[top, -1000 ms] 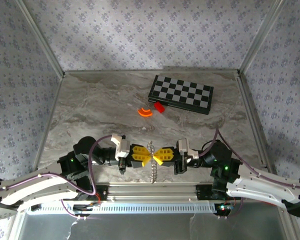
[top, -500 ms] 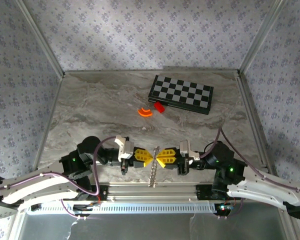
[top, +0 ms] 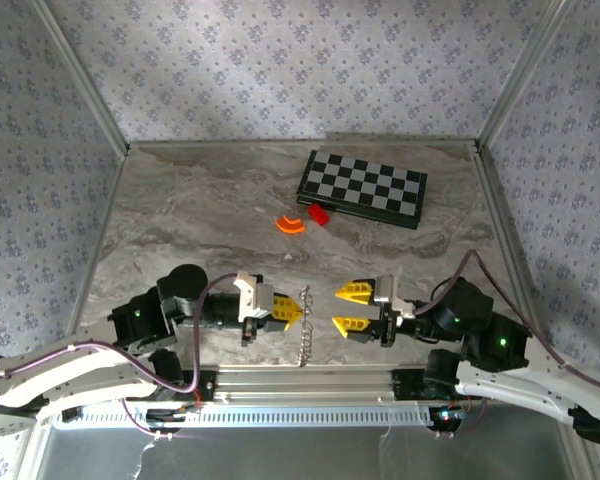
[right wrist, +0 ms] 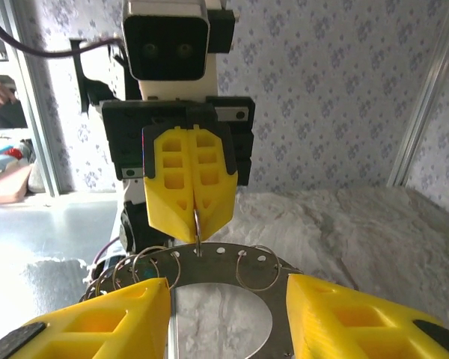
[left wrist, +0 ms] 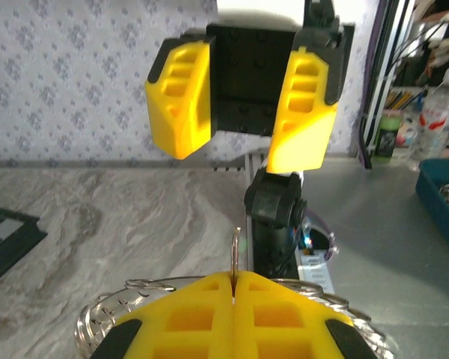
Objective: Put the keys on the keyring
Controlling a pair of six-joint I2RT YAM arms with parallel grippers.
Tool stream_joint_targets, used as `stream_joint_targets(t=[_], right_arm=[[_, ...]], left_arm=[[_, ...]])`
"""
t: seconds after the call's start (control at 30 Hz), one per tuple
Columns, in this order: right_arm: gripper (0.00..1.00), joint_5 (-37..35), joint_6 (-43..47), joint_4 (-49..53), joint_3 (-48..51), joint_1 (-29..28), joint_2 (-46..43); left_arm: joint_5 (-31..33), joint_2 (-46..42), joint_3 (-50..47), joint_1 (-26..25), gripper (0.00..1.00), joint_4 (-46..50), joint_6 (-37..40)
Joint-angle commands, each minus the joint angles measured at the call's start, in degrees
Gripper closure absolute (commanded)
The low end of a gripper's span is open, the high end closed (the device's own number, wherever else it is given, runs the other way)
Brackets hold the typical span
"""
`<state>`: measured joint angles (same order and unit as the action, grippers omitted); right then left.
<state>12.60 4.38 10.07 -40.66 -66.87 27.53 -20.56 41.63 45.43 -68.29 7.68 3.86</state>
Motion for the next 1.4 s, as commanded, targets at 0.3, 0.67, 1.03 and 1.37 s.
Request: stream_joint_targets(t=[0.3,0.67,1.03,1.37], right_arm=[[0.59,-0.32,1.78,2.28,-1.17,-0.45,5.29],[0.65,1.36,1.5,0.39,-0.64,-0.8,8.62],[0.77,2.95,1.16,-1.37,-0.45,-1.4,11.01],[1.0,2.07,1.34,-1.75,-0.5,-1.7,11.67]], left_arm=[[3.55,2.54,4.4,-0.34,1.0,6.32,4.79],[3.1,3.29,4.1,-0.26,1.0,6.29,4.73],[3.04,3.2,3.71,-0.35,1.0,5.85,4.36],[2.98,2.98,3.25,-0.27,1.0,5.48,4.14]])
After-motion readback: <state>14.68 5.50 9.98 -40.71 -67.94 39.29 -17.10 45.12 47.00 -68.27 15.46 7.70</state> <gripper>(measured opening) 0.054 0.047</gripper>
